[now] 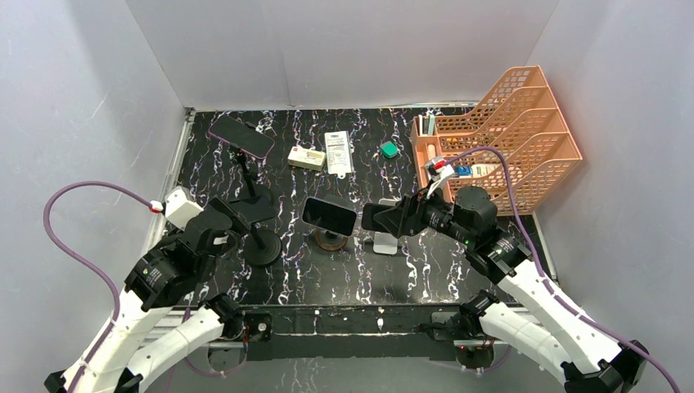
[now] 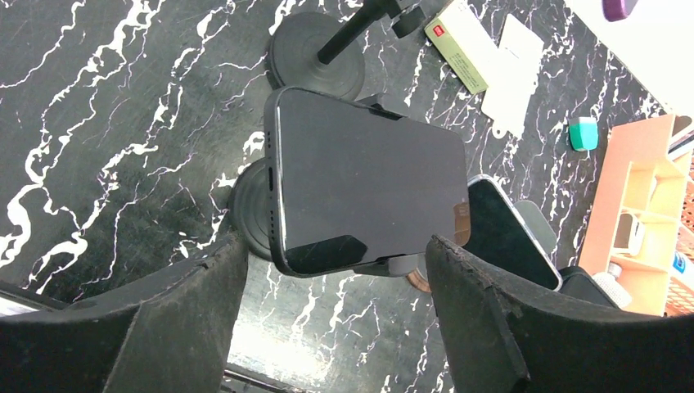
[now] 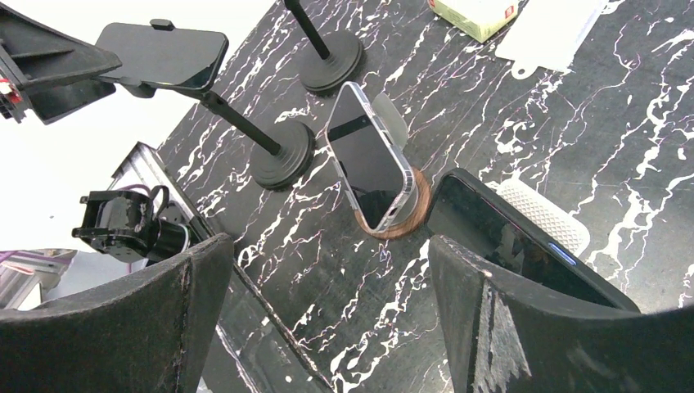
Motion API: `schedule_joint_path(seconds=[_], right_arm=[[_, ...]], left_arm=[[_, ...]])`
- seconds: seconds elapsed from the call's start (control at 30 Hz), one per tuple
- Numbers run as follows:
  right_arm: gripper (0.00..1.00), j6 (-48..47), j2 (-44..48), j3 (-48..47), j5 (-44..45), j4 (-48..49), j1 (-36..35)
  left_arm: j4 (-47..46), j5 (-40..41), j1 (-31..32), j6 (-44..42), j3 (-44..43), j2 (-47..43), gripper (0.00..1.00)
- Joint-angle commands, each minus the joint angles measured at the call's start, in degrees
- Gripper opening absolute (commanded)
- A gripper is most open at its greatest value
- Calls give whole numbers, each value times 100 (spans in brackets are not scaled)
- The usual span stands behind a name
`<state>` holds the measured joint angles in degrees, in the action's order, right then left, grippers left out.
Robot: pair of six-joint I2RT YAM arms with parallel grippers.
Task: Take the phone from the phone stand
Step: Adjust the phone stand with the phone at the center of the board.
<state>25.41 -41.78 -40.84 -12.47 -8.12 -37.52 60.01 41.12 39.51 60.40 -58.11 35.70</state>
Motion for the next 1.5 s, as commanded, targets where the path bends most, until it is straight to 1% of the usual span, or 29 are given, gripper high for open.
schedule_joint_path(seconds=[0.0, 0.23, 0.37, 0.57, 0.77, 1.0, 1.13, 1.23, 1.47], right_arm=[[96, 42, 91, -110, -112, 241, -10], [96, 19, 140, -104, -90, 175, -14], [96, 12, 157, -83, -64, 183, -14], [96, 17, 117, -78, -83, 195, -16], [96, 17, 93, -73, -74, 190, -11], [96, 12, 73, -81, -72, 166, -12], [96, 8, 44, -82, -63, 168, -15], [96, 16, 23, -83, -79, 179, -12], [96, 51, -48, -108, -116, 218, -19]], left_arm=[[-93, 265, 13, 258, 157, -25, 75], [-373, 456, 13, 244, 117, 15, 68], [-420, 644, 11, 245, 108, 16, 60], [-492, 825, 9, 229, 121, 64, 53], [-598, 842, 12, 268, 357, 45, 48], [-672, 884, 13, 366, 571, -81, 40], [-641, 910, 9, 393, 568, -158, 33], [-614, 898, 13, 386, 513, -247, 26], [-598, 845, 13, 334, 457, -405, 14]])
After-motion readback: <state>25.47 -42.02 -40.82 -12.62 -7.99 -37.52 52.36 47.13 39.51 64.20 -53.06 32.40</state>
